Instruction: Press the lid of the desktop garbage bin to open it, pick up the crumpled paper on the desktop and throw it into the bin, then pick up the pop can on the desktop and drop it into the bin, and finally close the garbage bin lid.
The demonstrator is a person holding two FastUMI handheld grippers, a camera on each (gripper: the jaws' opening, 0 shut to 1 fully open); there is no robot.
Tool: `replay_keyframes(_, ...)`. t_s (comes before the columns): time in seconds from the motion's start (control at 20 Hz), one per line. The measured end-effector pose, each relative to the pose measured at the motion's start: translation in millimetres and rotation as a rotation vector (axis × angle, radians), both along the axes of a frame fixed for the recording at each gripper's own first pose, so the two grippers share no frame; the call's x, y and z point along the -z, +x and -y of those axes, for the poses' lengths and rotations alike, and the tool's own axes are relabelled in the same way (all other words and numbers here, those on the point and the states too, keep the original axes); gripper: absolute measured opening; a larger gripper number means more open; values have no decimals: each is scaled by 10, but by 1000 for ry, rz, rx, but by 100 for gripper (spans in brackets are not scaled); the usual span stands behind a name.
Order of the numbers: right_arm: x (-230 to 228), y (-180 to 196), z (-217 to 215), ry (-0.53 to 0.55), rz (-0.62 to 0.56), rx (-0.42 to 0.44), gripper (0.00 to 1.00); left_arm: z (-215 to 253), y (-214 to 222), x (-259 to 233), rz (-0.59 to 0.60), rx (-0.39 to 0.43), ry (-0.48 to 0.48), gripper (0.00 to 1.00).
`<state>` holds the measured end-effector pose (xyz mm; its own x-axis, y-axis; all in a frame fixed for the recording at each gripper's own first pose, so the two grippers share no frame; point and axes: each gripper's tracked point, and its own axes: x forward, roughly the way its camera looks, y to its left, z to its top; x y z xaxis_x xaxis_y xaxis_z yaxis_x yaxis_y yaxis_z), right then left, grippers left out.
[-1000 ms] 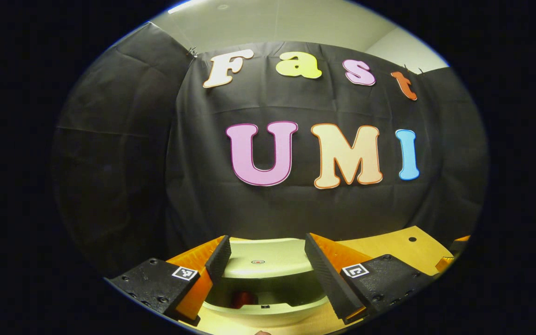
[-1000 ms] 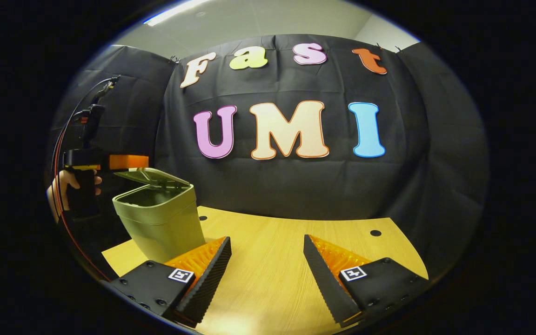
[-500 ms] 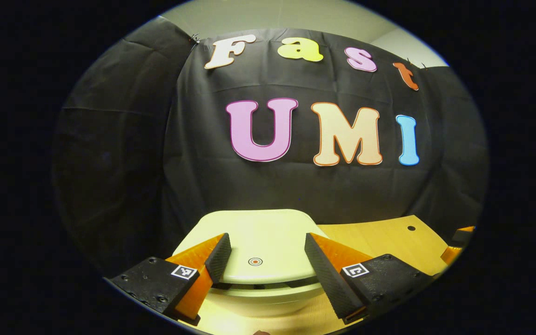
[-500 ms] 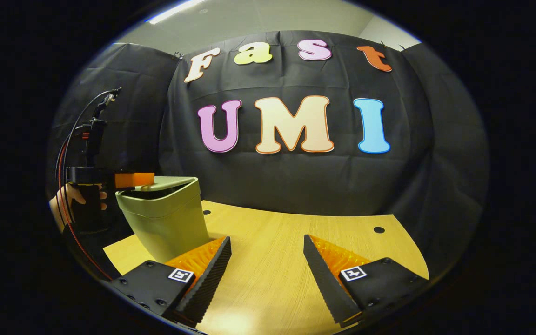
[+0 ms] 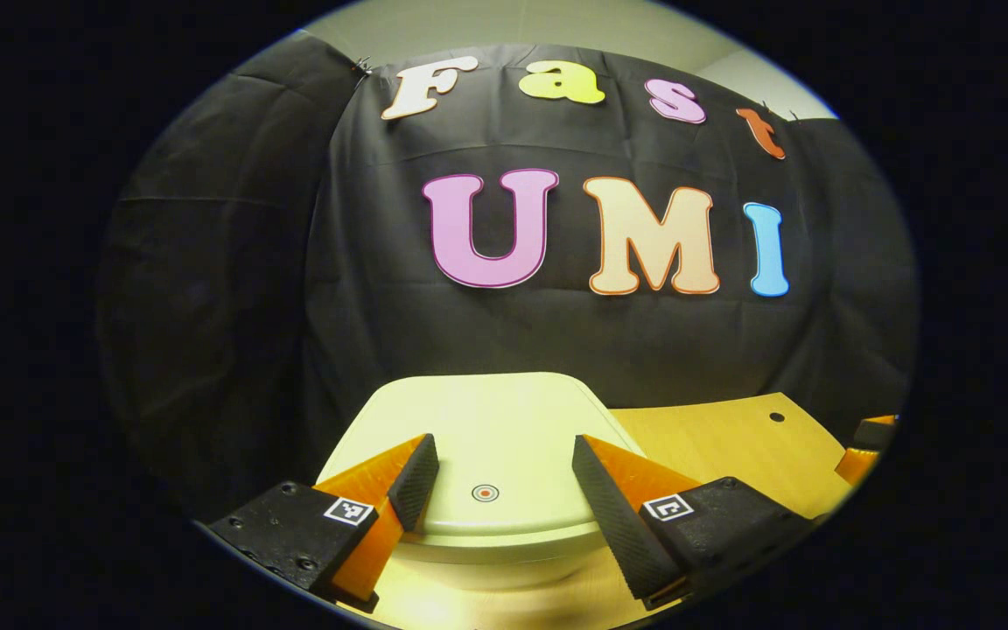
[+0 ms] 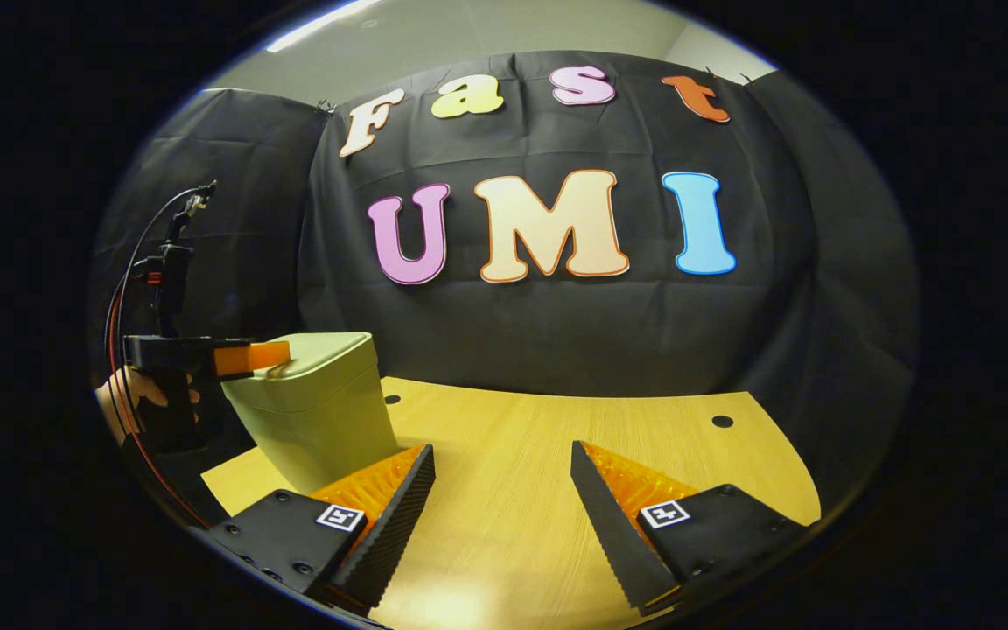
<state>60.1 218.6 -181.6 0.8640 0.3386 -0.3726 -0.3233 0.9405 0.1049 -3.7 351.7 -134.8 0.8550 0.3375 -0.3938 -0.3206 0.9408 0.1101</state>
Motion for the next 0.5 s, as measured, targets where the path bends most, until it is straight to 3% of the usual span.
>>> replay_keyframes(0.35,-99,62,-136,-2,25,10,98,50,-22,-61,46,39,-79,98)
replay_keyframes(0.5,-254,87,-103,-11,75,55,99,65,-20,-134,101,94,2,97)
